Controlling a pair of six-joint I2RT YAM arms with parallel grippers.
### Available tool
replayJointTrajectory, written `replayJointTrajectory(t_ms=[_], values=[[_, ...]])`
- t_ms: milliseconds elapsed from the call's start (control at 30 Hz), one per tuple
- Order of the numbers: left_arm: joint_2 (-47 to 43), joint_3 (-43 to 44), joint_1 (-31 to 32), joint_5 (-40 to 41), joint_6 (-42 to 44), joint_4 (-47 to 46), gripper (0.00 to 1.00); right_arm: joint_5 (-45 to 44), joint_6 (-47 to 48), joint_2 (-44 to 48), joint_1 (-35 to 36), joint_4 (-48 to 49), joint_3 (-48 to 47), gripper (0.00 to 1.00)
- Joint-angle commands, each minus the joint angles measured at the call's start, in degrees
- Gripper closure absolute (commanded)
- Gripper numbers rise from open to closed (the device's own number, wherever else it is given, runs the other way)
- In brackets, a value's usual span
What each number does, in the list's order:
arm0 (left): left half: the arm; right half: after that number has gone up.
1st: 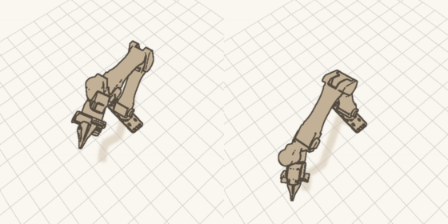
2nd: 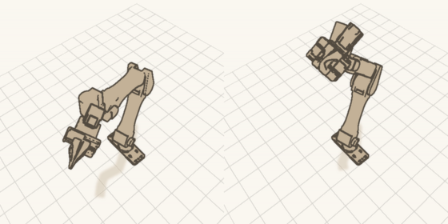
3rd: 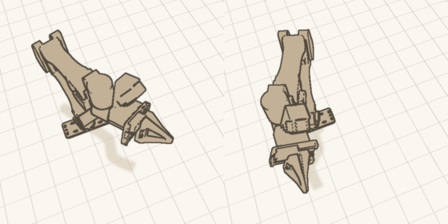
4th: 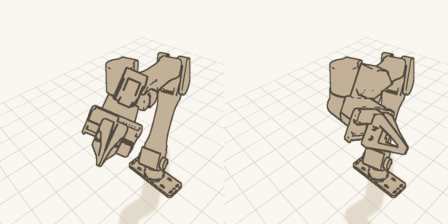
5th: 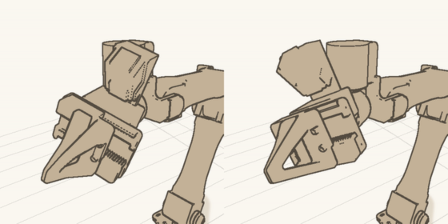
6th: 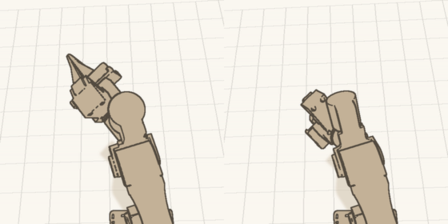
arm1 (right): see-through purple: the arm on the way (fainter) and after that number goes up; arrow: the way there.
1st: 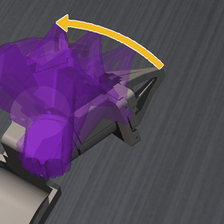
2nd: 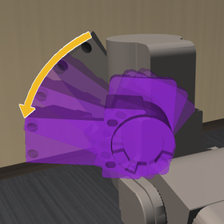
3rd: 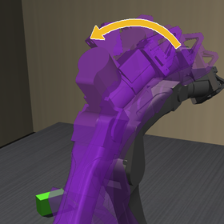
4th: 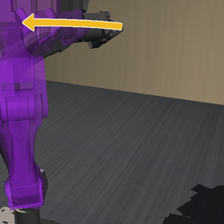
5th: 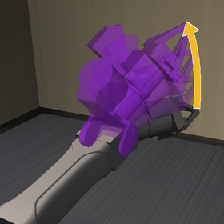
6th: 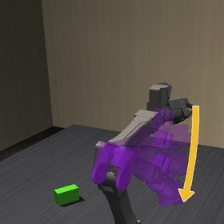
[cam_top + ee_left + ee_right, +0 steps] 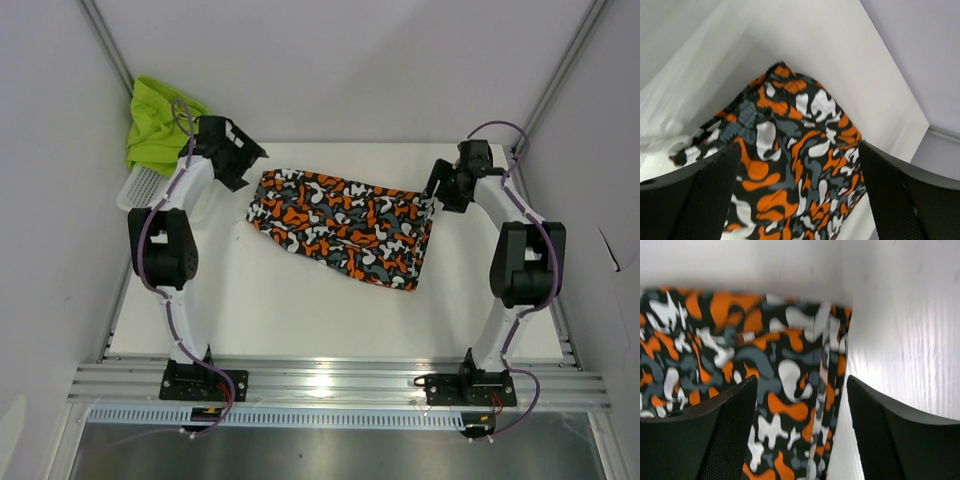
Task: Fold and stack the shorts
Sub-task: Fold the shorts
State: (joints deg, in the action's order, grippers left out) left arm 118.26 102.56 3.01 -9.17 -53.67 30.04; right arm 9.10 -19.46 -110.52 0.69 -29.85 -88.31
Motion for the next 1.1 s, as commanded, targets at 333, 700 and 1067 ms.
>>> replayJointTrajectory(t_ms=[333,700,1067], values=[[-25.35,-27.06,2.36,3.71,12.35,-8.86,0.01,-1.8,-2.77,19.37,11.51,5.94,22.83,0.43],[-23.69,-28.47,4.9,3.01,15.26,-11.32,0.01,3.38,-5.23,22.89,18.2,10.16,33.46,0.6],[-25.27,-30.32,7.36,6.27,16.4,-10.44,0.01,-8.74,-2.33,26.23,22.51,-0.38,38.83,0.85]])
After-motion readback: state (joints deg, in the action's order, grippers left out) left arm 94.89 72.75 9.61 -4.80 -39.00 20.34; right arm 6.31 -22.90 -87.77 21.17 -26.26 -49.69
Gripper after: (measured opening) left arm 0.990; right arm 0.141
